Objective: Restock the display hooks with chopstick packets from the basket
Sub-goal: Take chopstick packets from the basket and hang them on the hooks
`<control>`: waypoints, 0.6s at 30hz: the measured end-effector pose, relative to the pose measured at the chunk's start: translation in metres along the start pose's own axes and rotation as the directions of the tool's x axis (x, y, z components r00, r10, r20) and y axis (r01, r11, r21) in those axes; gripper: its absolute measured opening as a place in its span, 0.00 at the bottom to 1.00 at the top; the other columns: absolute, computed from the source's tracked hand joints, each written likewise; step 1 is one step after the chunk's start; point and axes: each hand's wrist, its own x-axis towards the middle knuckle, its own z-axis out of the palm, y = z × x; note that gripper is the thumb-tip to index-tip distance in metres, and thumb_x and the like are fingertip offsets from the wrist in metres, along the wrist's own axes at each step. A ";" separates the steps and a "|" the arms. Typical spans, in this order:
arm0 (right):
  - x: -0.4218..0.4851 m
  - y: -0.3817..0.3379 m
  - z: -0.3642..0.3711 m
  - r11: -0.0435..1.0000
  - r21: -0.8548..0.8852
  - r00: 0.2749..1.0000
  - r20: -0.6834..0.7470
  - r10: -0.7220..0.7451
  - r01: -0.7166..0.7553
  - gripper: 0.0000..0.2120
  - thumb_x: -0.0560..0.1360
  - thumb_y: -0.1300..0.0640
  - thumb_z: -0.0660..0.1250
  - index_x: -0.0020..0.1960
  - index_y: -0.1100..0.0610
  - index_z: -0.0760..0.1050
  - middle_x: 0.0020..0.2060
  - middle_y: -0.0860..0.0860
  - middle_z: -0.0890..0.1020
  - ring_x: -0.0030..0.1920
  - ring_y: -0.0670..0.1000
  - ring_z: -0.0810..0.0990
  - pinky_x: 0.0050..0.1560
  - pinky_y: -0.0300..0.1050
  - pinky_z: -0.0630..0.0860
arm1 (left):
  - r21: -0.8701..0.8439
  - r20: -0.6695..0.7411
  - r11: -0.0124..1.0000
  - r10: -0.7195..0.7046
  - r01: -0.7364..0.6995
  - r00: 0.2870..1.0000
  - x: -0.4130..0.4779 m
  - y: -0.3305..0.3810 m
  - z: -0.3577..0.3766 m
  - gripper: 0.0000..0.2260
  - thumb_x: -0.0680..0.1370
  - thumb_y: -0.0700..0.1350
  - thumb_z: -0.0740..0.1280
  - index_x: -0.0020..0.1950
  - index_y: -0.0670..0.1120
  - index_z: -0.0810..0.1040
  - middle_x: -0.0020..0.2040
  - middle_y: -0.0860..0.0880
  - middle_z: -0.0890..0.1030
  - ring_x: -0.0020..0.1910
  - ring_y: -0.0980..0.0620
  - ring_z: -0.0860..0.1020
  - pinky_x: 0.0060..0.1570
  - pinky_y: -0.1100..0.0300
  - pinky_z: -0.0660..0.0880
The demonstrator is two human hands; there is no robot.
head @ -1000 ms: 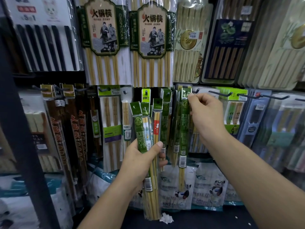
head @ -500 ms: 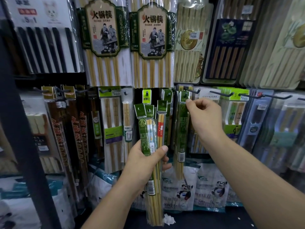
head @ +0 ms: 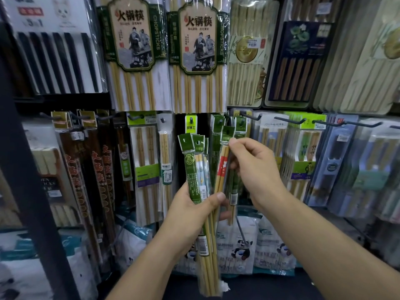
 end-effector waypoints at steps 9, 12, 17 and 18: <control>0.021 -0.016 -0.011 0.999 0.042 0.980 -0.200 -0.021 0.030 0.08 0.79 0.57 0.70 0.42 0.54 0.82 0.28 0.42 0.80 0.29 0.37 0.75 0.34 0.31 0.73 | 0.230 -0.098 0.973 0.043 -0.019 0.994 0.002 -0.005 -0.010 0.18 0.72 0.59 0.74 0.59 0.58 0.76 0.50 0.64 0.86 0.49 0.65 0.83 0.41 0.78 0.74; 0.027 -0.018 -0.013 0.999 -0.023 0.977 -0.210 -0.037 0.033 0.10 0.81 0.56 0.68 0.41 0.57 0.81 0.24 0.41 0.76 0.27 0.37 0.72 0.32 0.29 0.71 | 0.138 -0.059 0.990 0.001 0.007 0.998 0.003 -0.007 -0.009 0.15 0.75 0.53 0.73 0.57 0.50 0.75 0.37 0.50 0.84 0.38 0.50 0.85 0.39 0.64 0.81; 0.036 -0.014 -0.012 0.998 -0.062 0.975 -0.221 -0.004 -0.010 0.14 0.81 0.54 0.67 0.38 0.56 0.78 0.25 0.43 0.72 0.26 0.41 0.70 0.29 0.31 0.70 | 0.071 0.004 0.997 0.007 -0.007 1.000 0.000 -0.004 -0.004 0.14 0.74 0.59 0.71 0.51 0.51 0.75 0.36 0.48 0.79 0.29 0.50 0.77 0.31 0.56 0.79; 0.037 -0.013 -0.012 0.998 -0.061 0.975 -0.224 -0.001 -0.013 0.14 0.81 0.54 0.67 0.38 0.56 0.78 0.25 0.44 0.72 0.26 0.41 0.70 0.29 0.31 0.70 | 0.072 0.008 0.997 0.009 -0.010 1.000 0.000 -0.003 -0.003 0.11 0.75 0.59 0.69 0.48 0.54 0.75 0.36 0.49 0.79 0.28 0.51 0.75 0.30 0.58 0.77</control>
